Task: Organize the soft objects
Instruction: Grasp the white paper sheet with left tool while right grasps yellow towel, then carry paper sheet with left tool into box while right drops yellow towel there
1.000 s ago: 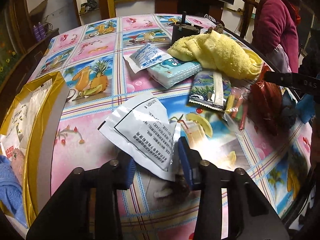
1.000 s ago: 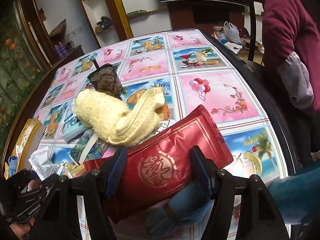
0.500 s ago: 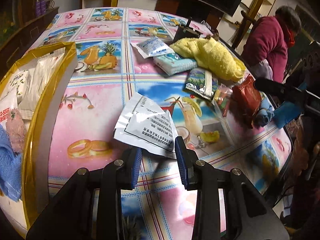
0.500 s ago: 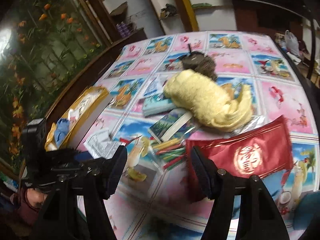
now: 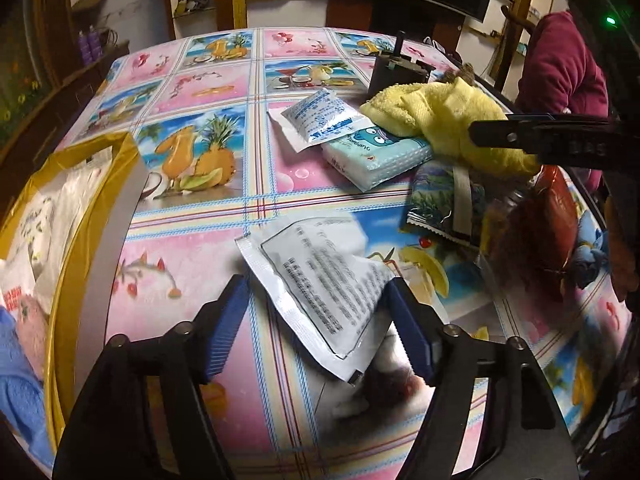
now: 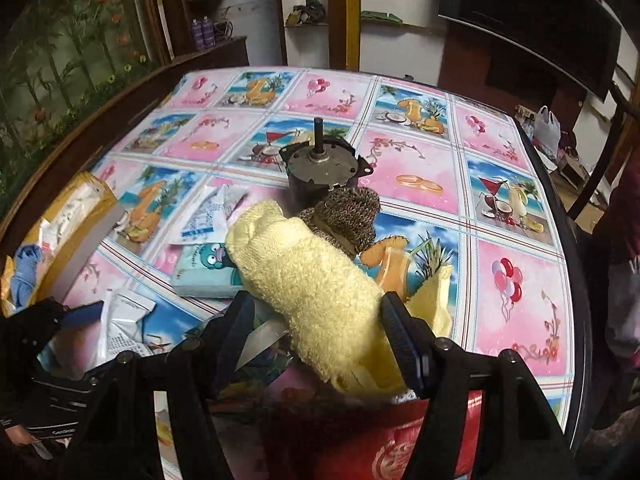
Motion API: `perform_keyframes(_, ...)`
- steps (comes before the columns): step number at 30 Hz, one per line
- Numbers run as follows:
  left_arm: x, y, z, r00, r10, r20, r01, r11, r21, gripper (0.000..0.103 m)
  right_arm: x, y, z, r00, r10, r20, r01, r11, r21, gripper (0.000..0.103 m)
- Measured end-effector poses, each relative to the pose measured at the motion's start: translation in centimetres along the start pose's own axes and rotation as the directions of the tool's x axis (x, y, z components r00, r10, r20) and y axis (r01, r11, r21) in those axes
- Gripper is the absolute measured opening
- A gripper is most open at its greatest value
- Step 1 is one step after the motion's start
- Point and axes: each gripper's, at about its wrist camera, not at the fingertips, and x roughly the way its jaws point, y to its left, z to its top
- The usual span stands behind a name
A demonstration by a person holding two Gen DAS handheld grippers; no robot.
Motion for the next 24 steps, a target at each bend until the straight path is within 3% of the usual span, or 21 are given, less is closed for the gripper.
perform_keyframes(4,0.4,-0.8,0.4,1.0,-0.014,0.016,0.013,0.999,0.039,0.07,1.5,0.8,-0.5,0.999,-0.048,-0.018,0.046,0.997,-0.063,0.065)
perform_keyframes(5,0.3,-0.5,0.5,0.999,-0.031,0.024,0.03,0.999,0.017,0.062,1.4,0.8,-0.6,0.999,-0.045,-0.01,0.044,0.997,-0.059,0.053)
perform_keyframes(6,0.2,-0.2,0.6,0.998,-0.053,0.03,0.053,0.999,0.002,0.046,1.3,0.8,-0.6,0.999,-0.043,-0.008,0.043,0.998,-0.049,0.043)
perform_keyframes(11,-0.5,1.5,0.4,0.99,-0.133,0.049,0.136,0.987,-0.085,0.043,0.0,0.9,-1.0,1.0,-0.001,0.017,0.001,1.0,-0.009,0.038)
perform_keyframes(17,-3.9,2.3,-0.3,0.973,-0.197,0.119,0.213,0.967,-0.138,0.043,-3.7,0.9,-1.3,0.994,0.015,0.111,-0.019,0.999,0.038,0.038)
perform_keyframes(24,-9.8,3.5,-1.9,0.952,-0.215,0.218,0.254,0.952,-0.17,0.043,-9.0,2.2,-1.0,0.973,0.075,0.22,-0.088,0.995,0.047,0.038)
